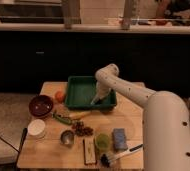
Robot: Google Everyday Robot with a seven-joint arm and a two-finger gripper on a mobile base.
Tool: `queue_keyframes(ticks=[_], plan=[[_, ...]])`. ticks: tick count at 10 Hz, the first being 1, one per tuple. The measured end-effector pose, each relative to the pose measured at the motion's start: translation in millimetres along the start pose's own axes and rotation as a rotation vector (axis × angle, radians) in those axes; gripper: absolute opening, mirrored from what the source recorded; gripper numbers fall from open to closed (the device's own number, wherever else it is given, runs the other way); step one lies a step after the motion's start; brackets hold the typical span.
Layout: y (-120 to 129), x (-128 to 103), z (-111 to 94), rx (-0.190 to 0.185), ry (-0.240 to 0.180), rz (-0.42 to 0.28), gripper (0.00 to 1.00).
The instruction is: Wipe tray with towel
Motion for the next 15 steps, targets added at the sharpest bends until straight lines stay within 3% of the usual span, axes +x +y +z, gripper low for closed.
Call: queue_keyframes(ticks=[4, 6, 9, 12, 13, 15], plan=[[5.5, 2.9, 7.7, -0.023, 0.007, 0.011, 0.05], [4.5, 11.8, 4.1, -0.015, 0.035, 0.026, 0.05], [-17.5, 24.4, 8.0, -0.010, 0.065, 0.030, 0.05], [-32.9, 8.6, 14.0, -0.017, 0.038, -0.007, 0.05], [-27.8, -32.9, 15.3, -0.027, -0.049, -0.111, 0.05], [-9.6, -45.9, 10.6, -0.031, -0.086, -0.159, 0.05]])
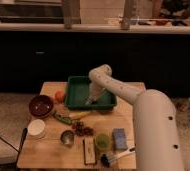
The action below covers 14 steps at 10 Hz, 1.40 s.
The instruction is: Wipe tray with towel
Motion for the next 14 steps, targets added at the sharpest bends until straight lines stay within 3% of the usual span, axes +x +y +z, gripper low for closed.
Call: queue_keyframes(ticks=[2, 5, 7, 10, 12, 14], plan=[[20.3, -5.9, -10.7, -0.001, 0.009, -0.016, 0.05], [43.6, 31.8, -18.8, -0.023, 0.079, 0.022, 0.05], [38.8, 52.0, -15.8, -0.039, 0.131, 0.053, 0.05], [13.1, 73.4, -7.3, -0.033, 0.190, 0.102, 0.05], [-4.1, 67.0, -2.6, -0.017, 0.190, 0.100, 0.05], [-11.7, 47.6, -1.1, -0.001, 0.154, 0.062, 0.05]])
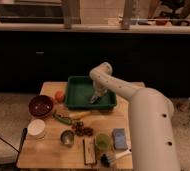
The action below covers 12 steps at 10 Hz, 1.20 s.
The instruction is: Wipe tray with towel
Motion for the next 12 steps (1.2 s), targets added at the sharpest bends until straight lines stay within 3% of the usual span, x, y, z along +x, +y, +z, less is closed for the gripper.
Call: queue_keyframes(ticks=[2, 4, 6, 10, 12], plan=[[0.0, -33.0, -3.7, 0.009, -0.061, -0.089, 0.05], [18.5, -44.8, -8.0, -0.002, -0.086, -0.153, 0.05], [27.3, -44.8, -9.7, -0.015, -0.091, -0.169, 0.05], [57.9, 12.0, -8.3, -0.066, -0.031, -0.110, 0.05], [53.2, 34.3, -3.2, -0.082, 0.004, -0.063, 0.05]])
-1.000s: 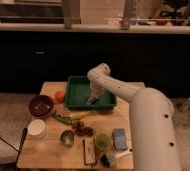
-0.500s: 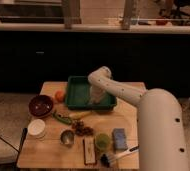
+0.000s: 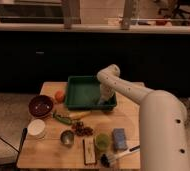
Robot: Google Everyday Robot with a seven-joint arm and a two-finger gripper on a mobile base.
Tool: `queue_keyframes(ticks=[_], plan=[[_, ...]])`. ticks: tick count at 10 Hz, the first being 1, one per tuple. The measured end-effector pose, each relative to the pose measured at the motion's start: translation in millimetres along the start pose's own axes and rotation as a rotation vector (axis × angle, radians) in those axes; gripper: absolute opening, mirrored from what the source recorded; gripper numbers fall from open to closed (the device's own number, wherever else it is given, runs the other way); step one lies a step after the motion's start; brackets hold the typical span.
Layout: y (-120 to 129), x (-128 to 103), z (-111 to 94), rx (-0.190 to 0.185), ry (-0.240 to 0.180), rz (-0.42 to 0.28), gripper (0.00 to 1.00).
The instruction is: Wipe tray with towel
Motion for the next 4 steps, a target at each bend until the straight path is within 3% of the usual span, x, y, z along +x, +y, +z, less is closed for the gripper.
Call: queue_keyframes(ticks=[2, 4], plan=[[-20.1, 8.8, -0.4, 0.022, 0.017, 0.034, 0.05], [-38.1, 2.4, -4.1, 0.063, 0.010, 0.040, 0.05]])
